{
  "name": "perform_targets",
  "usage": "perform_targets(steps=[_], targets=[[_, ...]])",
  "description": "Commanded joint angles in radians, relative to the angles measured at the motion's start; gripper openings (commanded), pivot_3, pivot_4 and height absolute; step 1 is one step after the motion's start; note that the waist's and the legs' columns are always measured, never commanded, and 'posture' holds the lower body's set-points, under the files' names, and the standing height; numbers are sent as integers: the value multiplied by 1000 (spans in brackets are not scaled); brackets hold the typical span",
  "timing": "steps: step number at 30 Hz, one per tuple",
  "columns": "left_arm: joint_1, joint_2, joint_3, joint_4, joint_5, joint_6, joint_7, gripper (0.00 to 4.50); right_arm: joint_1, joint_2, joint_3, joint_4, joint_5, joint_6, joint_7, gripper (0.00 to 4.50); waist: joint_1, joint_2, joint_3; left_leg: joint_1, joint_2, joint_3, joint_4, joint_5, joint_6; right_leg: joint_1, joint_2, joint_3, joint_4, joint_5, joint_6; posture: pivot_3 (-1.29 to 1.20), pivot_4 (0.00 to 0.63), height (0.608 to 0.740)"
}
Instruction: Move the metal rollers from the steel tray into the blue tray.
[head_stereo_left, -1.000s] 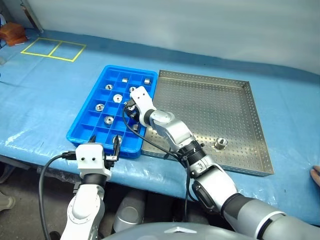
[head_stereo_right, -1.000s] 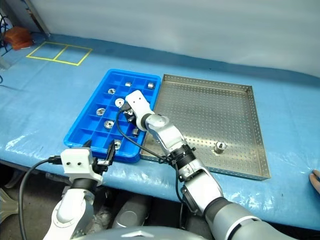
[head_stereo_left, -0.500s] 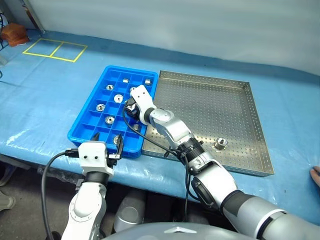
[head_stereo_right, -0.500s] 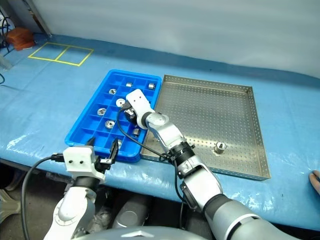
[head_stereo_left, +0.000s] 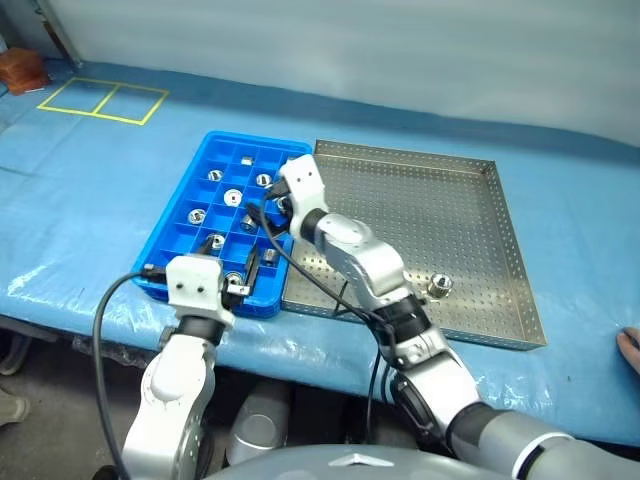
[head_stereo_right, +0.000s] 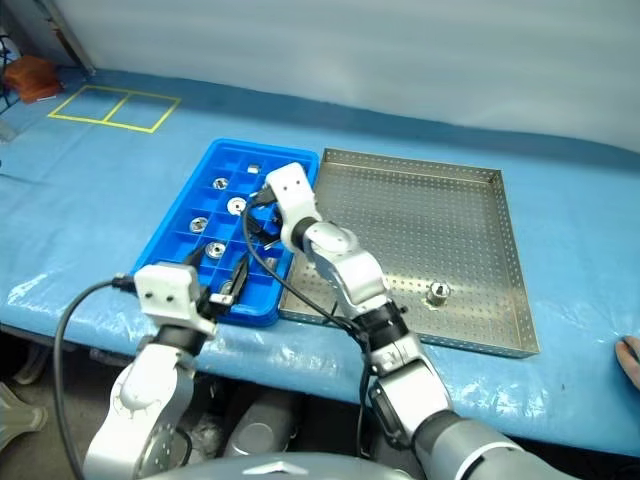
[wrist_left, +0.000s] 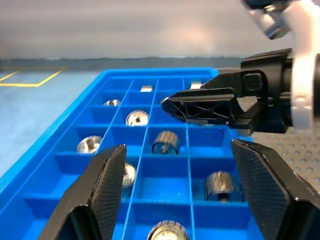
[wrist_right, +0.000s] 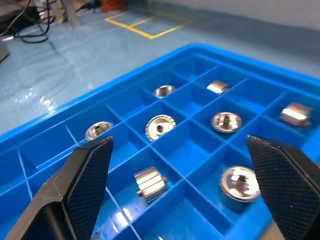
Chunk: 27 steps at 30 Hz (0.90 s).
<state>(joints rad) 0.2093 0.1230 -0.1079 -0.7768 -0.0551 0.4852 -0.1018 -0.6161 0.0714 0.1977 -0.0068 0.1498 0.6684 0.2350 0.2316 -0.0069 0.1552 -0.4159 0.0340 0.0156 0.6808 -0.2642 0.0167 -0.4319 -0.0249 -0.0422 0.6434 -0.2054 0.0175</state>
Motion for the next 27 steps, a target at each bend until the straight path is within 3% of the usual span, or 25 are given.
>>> perform_targets(steps=[1,7,10,18,27], targets=[[-105,39,9,37,-58,59,-80,3647,70,-48,-92,-251,1,114,-68,4482,-35,0,0,0,-1,0,1,0,0,1,0,0,0,0,0,116,150,740],[-317,83,1,193,-137,144,-183,3647,228,-127,-142,-535,-27,280,-144,4482,-187,0,0,3,-2,0,1,0,1,2,-1,4,1,1,1,-46,150,740],[-430,92,-31,302,-177,216,-251,3647,295,-128,-158,-637,-23,344,-173,4482,-239,0,0,5,-2,0,1,0,1,2,1,5,3,4,2,-96,150,740],[-661,104,-262,659,-134,159,-480,3647,458,-103,-153,-866,-18,472,-226,4482,-298,0,0,7,-2,1,1,0,1,2,1,9,5,3,4,-209,150,740],[-801,-5,-332,1029,-29,-21,-505,3647,563,-122,-116,-1018,11,555,-204,4482,-343,0,0,8,-4,5,1,0,2,1,0,15,4,4,7,-287,150,740]])
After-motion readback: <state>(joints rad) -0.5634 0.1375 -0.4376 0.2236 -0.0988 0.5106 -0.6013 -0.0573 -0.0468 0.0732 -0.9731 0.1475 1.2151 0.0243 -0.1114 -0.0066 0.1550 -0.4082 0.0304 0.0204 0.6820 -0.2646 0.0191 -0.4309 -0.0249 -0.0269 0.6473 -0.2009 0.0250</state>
